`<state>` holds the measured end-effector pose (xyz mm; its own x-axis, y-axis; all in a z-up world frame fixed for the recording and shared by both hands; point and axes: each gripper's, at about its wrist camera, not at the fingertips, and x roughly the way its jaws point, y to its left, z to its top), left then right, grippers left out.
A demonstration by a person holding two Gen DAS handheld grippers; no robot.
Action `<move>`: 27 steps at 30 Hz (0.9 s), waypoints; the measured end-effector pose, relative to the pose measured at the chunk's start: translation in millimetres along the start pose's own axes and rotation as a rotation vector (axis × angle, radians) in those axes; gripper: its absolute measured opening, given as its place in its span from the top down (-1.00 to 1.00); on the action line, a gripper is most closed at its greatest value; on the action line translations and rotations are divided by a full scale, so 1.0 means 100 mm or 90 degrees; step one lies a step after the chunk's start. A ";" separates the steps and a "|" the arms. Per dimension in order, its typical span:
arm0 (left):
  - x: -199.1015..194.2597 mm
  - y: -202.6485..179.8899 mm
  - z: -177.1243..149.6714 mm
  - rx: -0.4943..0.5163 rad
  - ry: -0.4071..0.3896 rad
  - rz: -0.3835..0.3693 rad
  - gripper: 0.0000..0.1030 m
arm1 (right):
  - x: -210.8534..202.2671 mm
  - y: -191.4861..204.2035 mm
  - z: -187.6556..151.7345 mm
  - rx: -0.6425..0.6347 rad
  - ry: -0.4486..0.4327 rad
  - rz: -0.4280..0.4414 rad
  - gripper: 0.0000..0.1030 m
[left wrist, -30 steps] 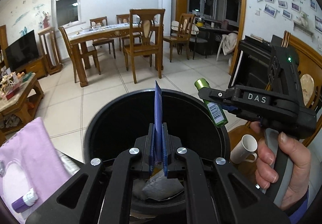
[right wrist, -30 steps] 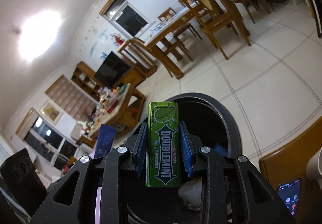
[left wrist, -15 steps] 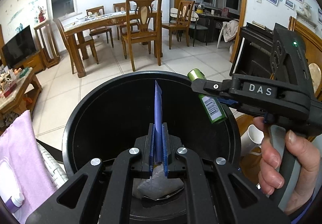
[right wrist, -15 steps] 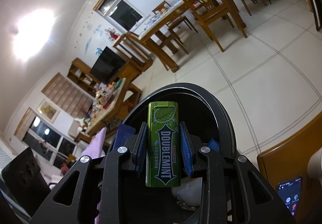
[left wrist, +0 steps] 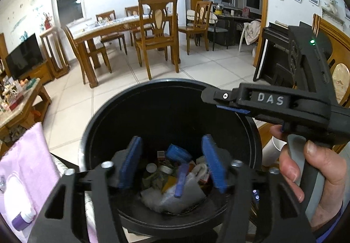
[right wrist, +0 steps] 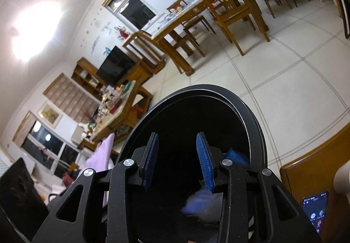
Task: Collect trash
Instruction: 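Grasp the black eye-drop bottle with the left tool while the right tool grasps the purple marker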
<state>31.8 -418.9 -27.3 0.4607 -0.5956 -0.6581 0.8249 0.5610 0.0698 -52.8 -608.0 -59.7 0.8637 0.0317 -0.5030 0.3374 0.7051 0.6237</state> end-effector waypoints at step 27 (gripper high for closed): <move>-1.07 2.99 -1.05 -0.249 0.044 0.227 -0.42 | 0.84 2.27 -1.05 -0.364 0.189 0.092 -0.47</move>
<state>195.0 -127.2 -14.7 0.6572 -0.2969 -0.6928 0.4309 0.9021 0.0221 57.4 -370.4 -23.3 0.7175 0.2904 -0.6332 -0.0969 0.9417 0.3221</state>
